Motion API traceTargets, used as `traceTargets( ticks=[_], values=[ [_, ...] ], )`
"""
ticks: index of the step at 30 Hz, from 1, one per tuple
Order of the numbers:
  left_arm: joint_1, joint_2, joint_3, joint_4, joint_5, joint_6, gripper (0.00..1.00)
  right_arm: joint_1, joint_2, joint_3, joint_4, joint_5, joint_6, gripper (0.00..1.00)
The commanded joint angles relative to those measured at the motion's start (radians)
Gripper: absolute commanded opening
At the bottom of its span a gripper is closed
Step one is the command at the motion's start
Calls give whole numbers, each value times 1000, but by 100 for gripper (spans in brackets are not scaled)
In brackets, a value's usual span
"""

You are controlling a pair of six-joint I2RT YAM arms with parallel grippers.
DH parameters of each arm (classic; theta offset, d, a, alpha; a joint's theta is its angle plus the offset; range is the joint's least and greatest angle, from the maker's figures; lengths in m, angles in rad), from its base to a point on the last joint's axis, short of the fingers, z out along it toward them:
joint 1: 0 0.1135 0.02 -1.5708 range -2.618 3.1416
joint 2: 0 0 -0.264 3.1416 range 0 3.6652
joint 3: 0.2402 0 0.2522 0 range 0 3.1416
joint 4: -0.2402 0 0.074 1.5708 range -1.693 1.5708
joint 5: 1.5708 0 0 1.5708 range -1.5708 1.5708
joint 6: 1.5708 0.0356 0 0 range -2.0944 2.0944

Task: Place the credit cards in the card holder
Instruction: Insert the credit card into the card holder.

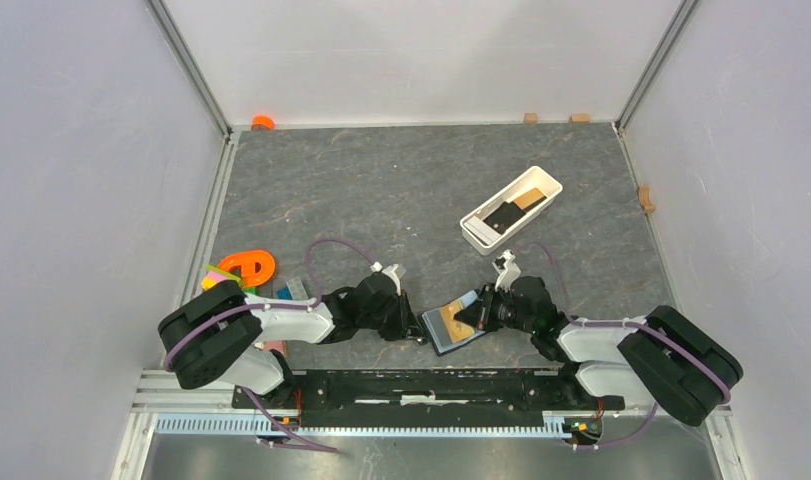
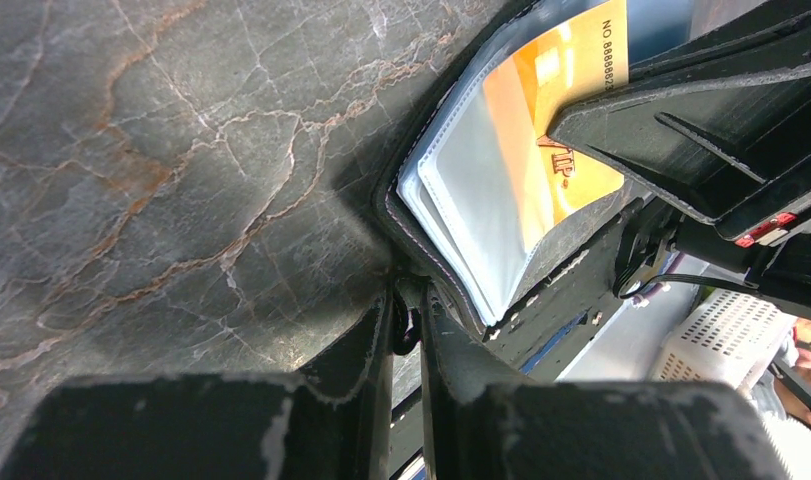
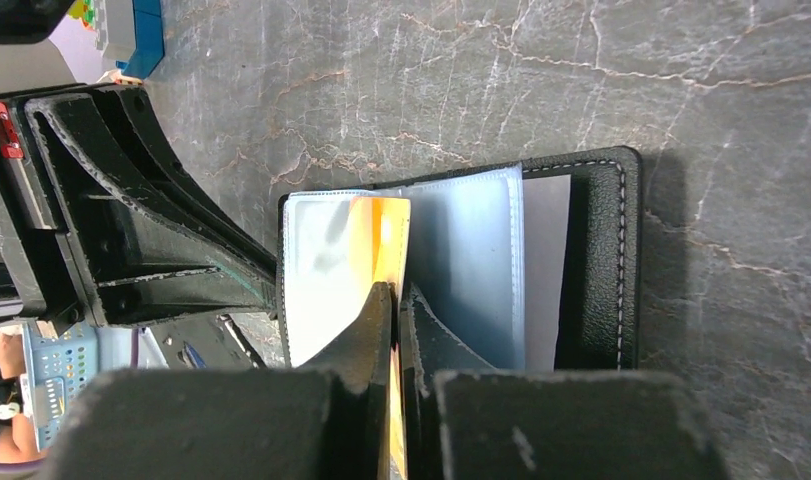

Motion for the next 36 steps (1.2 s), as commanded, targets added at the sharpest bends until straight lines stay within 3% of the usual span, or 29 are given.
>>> traceTargets(
  ticks=[1,6,21,36],
  values=[
    [-9,23,-13,35,-68,-25,2,42,58,-38,-304,-66,-110,5],
    [-9,34,-6,44,-56,-27,2,78,53,1,-332,-34,-116,11],
    [-5,9,-9,31,-64,-23,2,91,-140,225,-731,166,-317,39],
    [-5,5,-8,21,-58,-19,2,89,-248,272,-787,222,-379,73]
  ],
)
